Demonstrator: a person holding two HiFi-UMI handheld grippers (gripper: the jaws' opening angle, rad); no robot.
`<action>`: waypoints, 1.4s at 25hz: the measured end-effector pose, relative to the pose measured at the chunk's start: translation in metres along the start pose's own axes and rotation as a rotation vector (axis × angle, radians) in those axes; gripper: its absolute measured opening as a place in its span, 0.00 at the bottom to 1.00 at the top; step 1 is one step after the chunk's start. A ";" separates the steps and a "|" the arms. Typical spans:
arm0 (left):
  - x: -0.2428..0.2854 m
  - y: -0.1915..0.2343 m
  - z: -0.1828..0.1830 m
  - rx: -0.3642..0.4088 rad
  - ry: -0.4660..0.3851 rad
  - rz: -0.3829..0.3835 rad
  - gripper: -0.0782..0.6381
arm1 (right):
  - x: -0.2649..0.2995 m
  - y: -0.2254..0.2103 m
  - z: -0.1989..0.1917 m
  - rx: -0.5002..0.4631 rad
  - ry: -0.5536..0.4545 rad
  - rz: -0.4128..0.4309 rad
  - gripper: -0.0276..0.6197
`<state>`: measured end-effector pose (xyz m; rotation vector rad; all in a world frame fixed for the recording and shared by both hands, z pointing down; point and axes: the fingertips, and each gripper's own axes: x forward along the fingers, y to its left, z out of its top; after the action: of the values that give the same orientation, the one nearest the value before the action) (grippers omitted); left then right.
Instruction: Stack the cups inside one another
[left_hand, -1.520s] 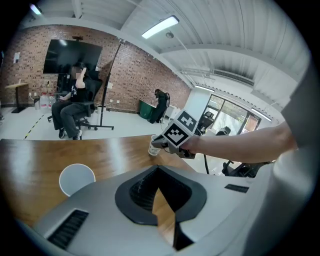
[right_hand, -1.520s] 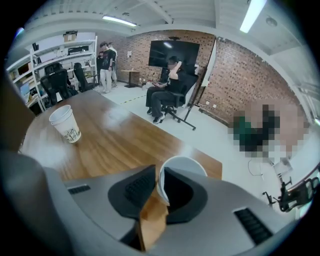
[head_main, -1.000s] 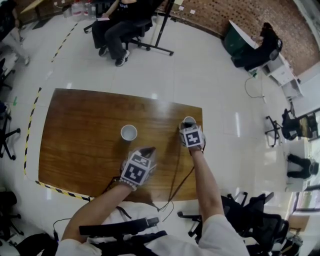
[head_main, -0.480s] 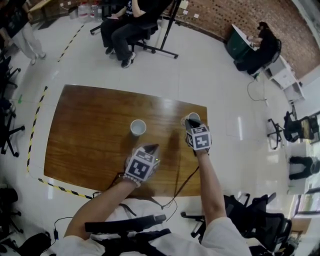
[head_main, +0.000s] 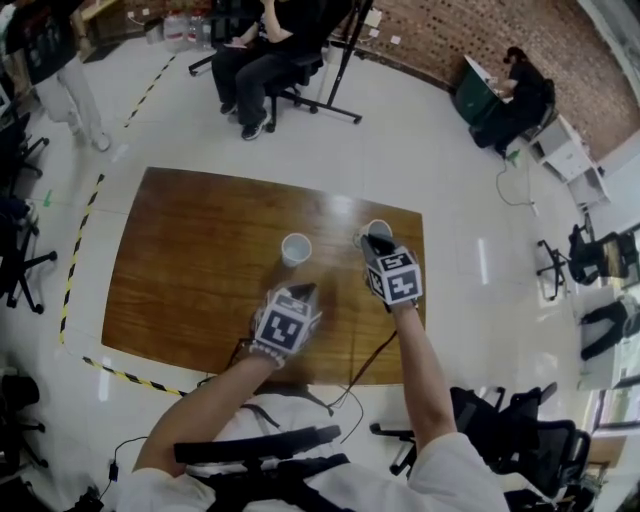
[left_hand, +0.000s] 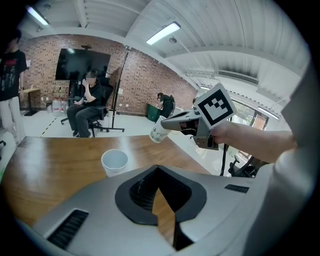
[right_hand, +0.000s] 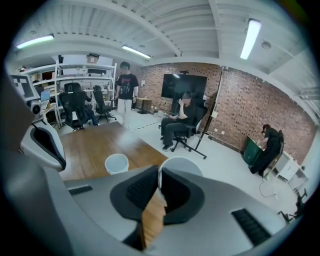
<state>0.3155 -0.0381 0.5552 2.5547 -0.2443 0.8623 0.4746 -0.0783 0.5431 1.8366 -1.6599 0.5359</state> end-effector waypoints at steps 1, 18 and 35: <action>-0.004 0.004 -0.001 -0.003 -0.001 0.007 0.11 | 0.000 0.009 0.004 -0.008 -0.004 0.013 0.09; -0.051 0.051 -0.020 -0.102 -0.037 0.093 0.11 | 0.019 0.117 0.049 -0.158 -0.025 0.182 0.09; -0.058 0.071 -0.026 -0.186 -0.056 0.167 0.11 | 0.053 0.157 0.035 -0.333 0.063 0.285 0.09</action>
<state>0.2347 -0.0880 0.5632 2.4118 -0.5367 0.7876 0.3237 -0.1476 0.5774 1.3440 -1.8528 0.3991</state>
